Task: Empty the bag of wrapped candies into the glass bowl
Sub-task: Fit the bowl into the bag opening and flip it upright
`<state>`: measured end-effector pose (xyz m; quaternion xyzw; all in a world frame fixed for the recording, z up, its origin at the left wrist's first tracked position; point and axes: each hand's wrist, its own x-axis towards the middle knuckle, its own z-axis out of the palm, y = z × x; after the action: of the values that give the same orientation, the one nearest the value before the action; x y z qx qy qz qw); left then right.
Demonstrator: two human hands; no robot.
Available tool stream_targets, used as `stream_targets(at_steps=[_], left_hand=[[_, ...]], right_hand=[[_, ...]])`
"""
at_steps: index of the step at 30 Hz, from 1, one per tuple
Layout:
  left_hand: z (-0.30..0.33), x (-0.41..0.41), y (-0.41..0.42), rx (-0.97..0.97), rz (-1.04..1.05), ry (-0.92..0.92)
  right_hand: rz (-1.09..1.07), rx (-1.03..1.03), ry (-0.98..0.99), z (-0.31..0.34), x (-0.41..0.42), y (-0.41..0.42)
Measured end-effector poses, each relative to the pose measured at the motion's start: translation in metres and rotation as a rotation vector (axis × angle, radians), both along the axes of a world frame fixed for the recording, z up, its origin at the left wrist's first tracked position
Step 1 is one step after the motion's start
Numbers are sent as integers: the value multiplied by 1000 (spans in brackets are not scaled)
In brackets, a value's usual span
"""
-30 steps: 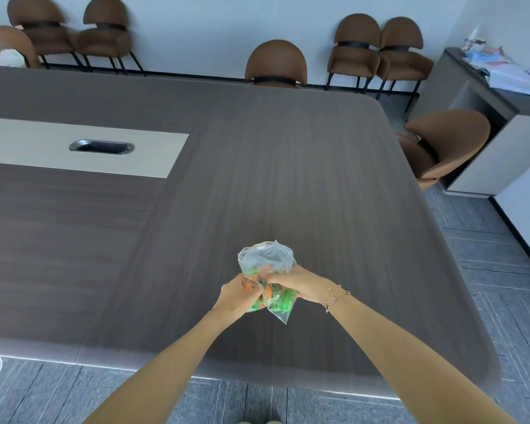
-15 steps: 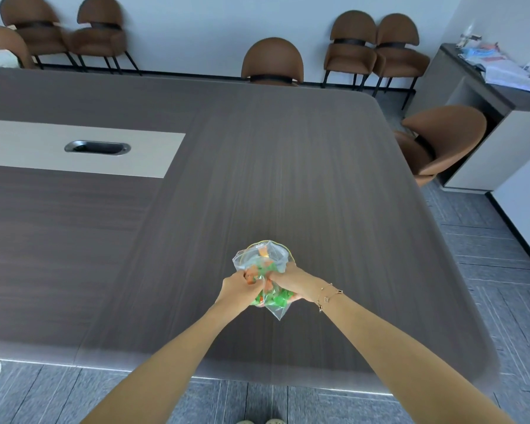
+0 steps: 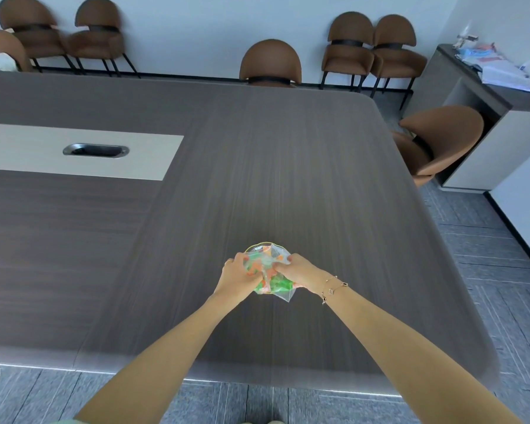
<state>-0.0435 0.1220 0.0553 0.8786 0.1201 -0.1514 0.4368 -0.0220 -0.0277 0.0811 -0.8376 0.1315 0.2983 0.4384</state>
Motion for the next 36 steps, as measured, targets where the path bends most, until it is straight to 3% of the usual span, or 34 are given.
stream_targets(at_steps=[9,17,23,28,32,36], left_hand=[[-1,10,3,70,-67,-82],[2,22,5,92,-99,-164],[6,26,7,144,-159,-194],[16,28,9,441,-312,-217],[23,37,12,664,-454,-207],[29,42,12,698,-511,-220]], right_hand=[[-14,22,-33,1,9,-6],[269,241,37,26,3,-20],[339,-70,-30,14,8,-25],[365,-230,-210,7,13,-24],[527,-382,-371,6,13,-25],[637,-511,-492,4,15,-30]])
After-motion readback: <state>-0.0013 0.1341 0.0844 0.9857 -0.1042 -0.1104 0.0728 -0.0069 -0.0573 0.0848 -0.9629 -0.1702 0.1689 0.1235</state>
